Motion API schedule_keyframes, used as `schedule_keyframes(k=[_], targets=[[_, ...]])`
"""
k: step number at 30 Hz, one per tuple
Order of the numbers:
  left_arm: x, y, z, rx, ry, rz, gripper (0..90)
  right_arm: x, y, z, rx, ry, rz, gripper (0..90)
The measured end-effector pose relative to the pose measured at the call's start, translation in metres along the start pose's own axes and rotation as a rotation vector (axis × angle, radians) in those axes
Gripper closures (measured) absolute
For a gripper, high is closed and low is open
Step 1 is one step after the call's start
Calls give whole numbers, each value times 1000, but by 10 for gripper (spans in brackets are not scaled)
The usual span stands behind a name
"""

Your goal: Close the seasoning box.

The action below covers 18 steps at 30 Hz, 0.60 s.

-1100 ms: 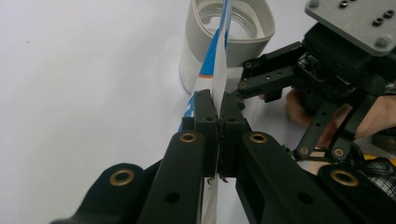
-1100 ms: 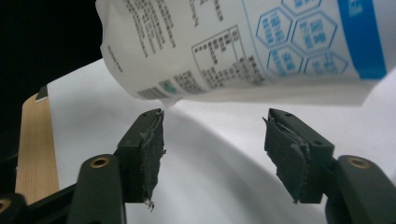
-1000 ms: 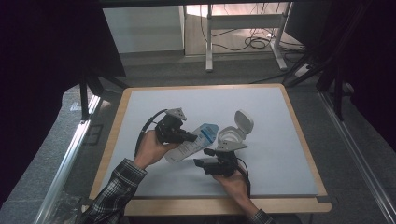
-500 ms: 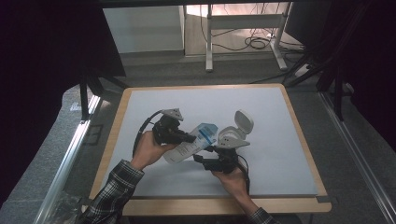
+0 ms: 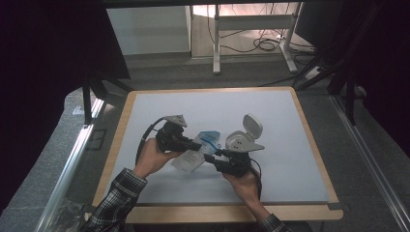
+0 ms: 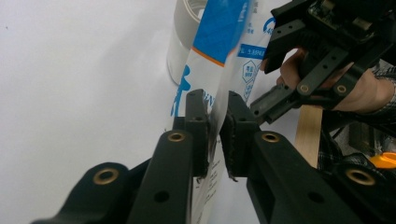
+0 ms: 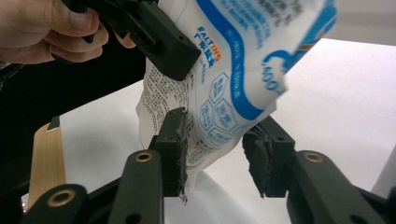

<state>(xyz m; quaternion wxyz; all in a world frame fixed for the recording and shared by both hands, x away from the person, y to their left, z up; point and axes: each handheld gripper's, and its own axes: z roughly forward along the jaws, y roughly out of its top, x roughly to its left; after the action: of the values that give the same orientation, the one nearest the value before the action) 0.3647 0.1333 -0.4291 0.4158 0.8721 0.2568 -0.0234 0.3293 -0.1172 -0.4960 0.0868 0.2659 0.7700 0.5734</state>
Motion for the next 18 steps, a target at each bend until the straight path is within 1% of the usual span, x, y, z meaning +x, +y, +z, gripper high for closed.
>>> schedule_keyframes(k=[4, 9, 11, 13, 15, 18], targets=[[0, -3, -4, 0, 1, -4, 792, 1, 2, 0, 0, 10, -3, 665], [0, -5, -6, 6, -4, -3, 799, 2, 4, 2, -1, 29, -4, 768], [-1, -5, -6, 7, -1, 0, 801, 3, 6, 3, -2, 36, -7, 817], [-2, -5, -7, 7, 2, 6, 805, 3, 7, 3, -1, 39, -10, 846], [-2, -4, -9, 7, 7, 11, 805, 4, 8, 4, -1, 44, -13, 861], [-2, -5, -11, 4, 15, 8, 802, 4, 10, 4, -1, 45, -12, 870]])
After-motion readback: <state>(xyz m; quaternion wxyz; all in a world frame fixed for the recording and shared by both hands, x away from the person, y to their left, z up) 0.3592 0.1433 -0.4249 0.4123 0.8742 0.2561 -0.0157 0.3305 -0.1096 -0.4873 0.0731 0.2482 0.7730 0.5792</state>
